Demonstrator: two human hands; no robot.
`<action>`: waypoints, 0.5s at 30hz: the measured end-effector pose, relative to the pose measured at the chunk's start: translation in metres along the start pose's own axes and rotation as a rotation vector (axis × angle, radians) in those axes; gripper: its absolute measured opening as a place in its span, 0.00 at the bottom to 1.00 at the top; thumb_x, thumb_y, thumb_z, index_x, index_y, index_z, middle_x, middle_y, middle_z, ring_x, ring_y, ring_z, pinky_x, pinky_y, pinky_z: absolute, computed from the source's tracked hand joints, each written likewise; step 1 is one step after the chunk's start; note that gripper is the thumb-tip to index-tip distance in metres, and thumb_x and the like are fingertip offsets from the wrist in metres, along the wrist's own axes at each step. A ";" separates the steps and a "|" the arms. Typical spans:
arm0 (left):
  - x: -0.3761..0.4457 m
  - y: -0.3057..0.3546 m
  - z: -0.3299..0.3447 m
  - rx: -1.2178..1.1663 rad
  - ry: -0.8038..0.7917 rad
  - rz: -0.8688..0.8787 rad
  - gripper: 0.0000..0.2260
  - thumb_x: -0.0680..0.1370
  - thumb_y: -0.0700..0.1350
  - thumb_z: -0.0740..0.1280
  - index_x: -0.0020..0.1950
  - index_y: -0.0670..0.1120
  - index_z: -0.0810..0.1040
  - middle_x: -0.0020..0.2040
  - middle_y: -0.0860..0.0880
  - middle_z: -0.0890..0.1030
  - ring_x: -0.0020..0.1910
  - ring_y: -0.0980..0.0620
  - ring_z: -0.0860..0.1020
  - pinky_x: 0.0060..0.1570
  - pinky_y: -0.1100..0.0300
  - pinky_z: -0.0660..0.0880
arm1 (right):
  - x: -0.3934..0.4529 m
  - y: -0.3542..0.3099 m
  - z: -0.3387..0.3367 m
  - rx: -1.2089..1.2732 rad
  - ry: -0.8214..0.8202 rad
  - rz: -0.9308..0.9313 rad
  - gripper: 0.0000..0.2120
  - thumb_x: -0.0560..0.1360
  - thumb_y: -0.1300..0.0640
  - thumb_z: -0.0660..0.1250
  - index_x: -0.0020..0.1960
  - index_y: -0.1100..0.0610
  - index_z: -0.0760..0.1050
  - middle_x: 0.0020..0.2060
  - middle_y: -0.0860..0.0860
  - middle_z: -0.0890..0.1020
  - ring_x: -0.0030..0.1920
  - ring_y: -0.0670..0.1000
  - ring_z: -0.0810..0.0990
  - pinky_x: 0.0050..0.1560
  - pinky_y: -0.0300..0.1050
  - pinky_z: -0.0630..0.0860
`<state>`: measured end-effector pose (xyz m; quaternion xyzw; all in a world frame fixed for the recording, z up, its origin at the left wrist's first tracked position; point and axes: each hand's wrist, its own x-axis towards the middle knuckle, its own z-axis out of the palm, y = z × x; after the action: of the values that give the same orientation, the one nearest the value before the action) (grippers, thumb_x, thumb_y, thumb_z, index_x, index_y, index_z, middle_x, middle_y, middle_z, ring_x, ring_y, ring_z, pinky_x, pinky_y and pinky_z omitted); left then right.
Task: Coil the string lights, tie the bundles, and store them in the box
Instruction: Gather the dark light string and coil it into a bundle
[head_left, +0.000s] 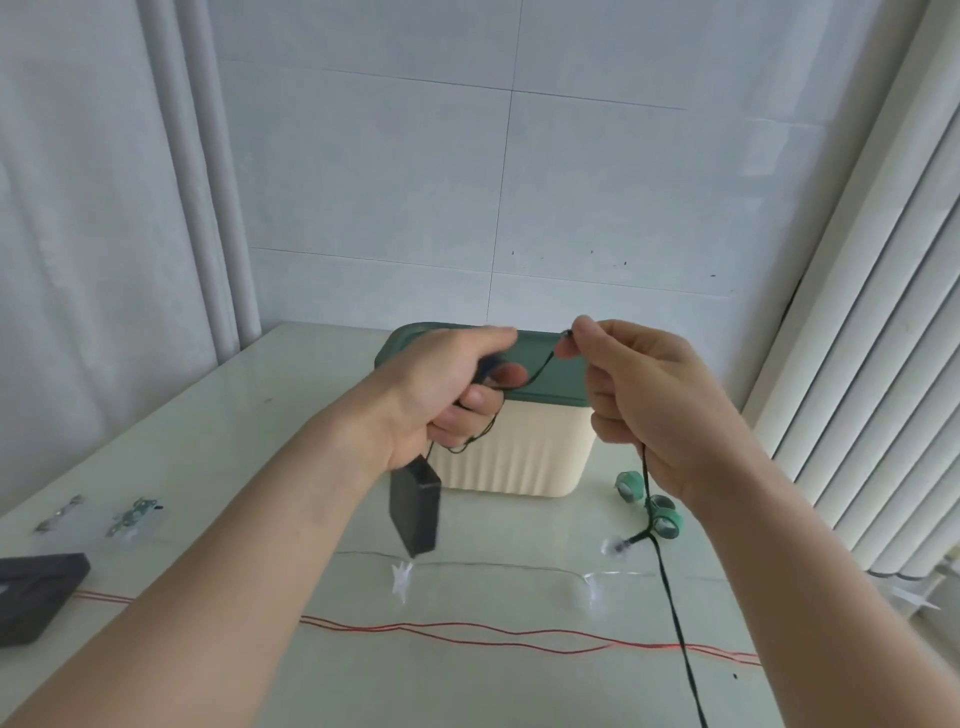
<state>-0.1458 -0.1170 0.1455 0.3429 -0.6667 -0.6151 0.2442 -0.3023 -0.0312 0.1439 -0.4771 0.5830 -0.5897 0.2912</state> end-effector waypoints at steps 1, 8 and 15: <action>-0.001 0.000 0.003 0.056 -0.028 0.005 0.16 0.82 0.56 0.58 0.42 0.46 0.74 0.26 0.53 0.62 0.22 0.55 0.55 0.23 0.62 0.50 | 0.000 0.000 0.002 0.000 0.003 -0.012 0.14 0.83 0.51 0.63 0.44 0.57 0.79 0.25 0.46 0.60 0.24 0.47 0.57 0.24 0.37 0.58; -0.002 -0.002 0.010 0.041 -0.135 0.034 0.16 0.83 0.52 0.57 0.37 0.47 0.70 0.26 0.52 0.58 0.21 0.55 0.53 0.25 0.61 0.47 | -0.002 -0.005 -0.001 0.096 0.044 -0.010 0.15 0.83 0.51 0.62 0.43 0.58 0.78 0.24 0.45 0.59 0.24 0.47 0.55 0.25 0.39 0.55; 0.002 0.006 -0.006 -0.545 0.039 0.197 0.19 0.82 0.48 0.56 0.31 0.51 0.61 0.22 0.54 0.55 0.19 0.55 0.52 0.24 0.60 0.44 | 0.001 -0.005 -0.006 0.166 -0.157 0.238 0.17 0.79 0.42 0.64 0.45 0.56 0.76 0.29 0.48 0.61 0.26 0.48 0.55 0.24 0.38 0.55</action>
<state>-0.1435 -0.1228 0.1516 0.2099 -0.5021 -0.7382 0.3986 -0.3072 -0.0290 0.1494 -0.4238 0.5601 -0.5579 0.4420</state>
